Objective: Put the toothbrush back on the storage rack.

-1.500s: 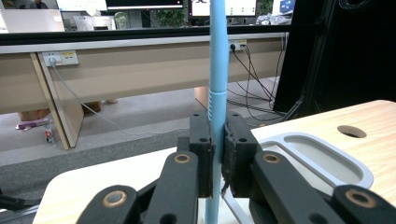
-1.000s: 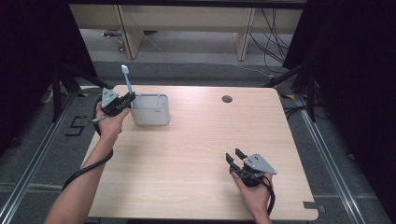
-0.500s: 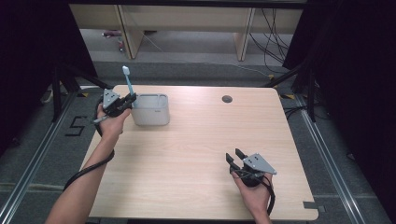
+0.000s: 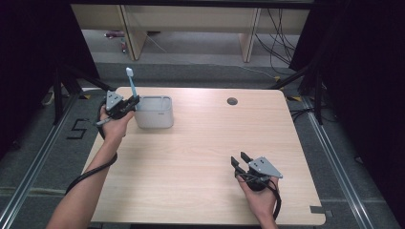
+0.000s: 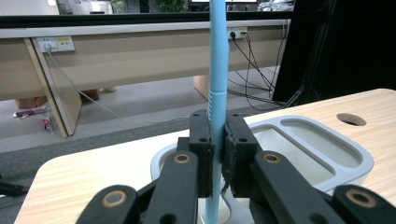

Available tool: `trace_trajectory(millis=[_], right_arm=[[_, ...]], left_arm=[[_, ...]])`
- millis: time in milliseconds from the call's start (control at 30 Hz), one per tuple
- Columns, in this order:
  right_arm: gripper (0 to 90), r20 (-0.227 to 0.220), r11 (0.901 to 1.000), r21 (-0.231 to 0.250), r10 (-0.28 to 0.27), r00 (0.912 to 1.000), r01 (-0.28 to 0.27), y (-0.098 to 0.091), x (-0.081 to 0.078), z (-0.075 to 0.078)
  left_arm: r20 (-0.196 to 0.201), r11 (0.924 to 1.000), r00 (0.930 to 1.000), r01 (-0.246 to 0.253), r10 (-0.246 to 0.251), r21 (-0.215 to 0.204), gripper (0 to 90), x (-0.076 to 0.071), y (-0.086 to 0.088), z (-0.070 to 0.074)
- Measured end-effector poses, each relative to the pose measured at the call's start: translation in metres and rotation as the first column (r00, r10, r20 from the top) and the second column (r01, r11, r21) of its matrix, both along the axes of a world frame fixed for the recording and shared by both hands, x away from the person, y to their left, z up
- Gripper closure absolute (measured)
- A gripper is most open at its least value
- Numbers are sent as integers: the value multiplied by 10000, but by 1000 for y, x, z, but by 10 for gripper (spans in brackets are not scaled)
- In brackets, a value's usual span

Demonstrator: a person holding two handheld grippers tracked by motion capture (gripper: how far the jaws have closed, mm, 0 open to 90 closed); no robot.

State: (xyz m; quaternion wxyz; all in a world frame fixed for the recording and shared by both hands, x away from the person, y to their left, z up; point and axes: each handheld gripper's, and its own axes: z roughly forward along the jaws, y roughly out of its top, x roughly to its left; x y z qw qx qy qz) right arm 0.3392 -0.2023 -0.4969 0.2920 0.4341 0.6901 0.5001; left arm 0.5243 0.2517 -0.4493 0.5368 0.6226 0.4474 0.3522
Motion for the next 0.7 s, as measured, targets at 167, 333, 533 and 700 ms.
trace_trajectory(millis=[167,333,533,700], right_arm=[[560,69,9999,70,87,9999,-88,1,1,-1],[560,50,10000,69,66,10000,-66,1,1,-2],[560,-77,10000,-31,-3,10000,2,0,0,0],[559,20,10000,-37,28,10000,-28,0,1,-1]], left_arm=[[-96,10000,10000,-8,8,29,829,0,-1,-2],[-197,9999,9998,-88,90,84,829,0,-1,-4],[-302,9998,9994,-137,140,108,828,-1,0,-5],[-361,9998,9992,-153,156,83,829,-1,0,-6]])
